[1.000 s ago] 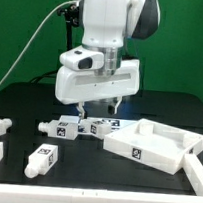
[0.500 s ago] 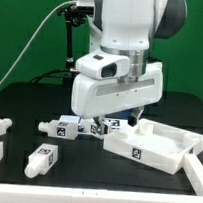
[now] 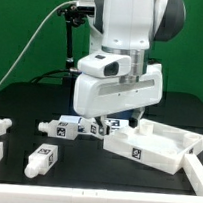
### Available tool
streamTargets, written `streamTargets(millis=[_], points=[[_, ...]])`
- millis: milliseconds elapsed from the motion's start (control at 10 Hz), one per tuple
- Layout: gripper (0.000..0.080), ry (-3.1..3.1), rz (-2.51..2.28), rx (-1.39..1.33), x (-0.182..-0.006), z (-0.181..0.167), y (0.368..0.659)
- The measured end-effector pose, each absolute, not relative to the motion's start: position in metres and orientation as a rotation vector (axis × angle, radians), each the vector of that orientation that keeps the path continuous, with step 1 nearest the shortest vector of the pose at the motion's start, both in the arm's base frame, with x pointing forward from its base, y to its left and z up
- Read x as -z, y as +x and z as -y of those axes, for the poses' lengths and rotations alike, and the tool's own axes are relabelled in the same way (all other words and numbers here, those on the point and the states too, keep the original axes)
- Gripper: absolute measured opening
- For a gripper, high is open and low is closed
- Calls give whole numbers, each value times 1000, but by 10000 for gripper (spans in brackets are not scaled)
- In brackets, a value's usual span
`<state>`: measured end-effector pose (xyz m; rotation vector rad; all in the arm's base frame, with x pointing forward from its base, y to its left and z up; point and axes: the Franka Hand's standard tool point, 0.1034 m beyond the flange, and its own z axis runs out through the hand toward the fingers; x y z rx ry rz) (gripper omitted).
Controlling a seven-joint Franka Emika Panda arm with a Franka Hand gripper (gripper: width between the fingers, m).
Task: Assemble one leg
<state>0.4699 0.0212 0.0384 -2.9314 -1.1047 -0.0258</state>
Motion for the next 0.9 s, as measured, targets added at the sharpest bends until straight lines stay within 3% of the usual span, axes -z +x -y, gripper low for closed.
streamTargets(millis=[300, 600, 700, 800, 900], points=[[649, -2900, 1174, 179, -13, -56, 490], [649, -2877, 1235, 195, -5, -54, 495], [520, -2876, 1235, 194, -5, -54, 495], [520, -2877, 1235, 193, -5, -54, 495], [385, -2876, 1235, 193, -5, -54, 494]])
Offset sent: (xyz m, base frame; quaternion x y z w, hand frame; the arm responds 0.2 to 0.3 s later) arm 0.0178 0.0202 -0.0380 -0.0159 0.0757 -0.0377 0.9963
